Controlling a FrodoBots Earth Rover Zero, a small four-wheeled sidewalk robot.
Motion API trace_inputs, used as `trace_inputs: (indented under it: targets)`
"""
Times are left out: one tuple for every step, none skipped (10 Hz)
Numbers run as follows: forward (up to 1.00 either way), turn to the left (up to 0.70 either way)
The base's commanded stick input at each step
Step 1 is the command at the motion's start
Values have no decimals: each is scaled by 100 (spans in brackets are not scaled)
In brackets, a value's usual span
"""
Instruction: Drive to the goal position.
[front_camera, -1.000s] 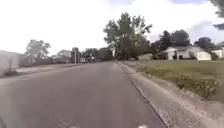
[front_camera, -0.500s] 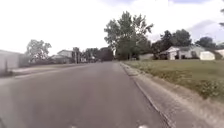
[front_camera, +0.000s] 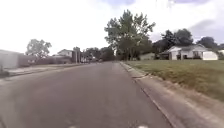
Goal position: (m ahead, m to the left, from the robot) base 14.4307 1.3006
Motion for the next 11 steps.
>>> trace_inputs:
  targets:
    - [100, 0]
    - [100, 0]
    - [100, 0]
    - [100, 0]
    - [100, 0]
    - [100, 0]
    - [100, 0]
    - [100, -25]
    - [100, -21]
    - [100, -3]
    - [100, 0]
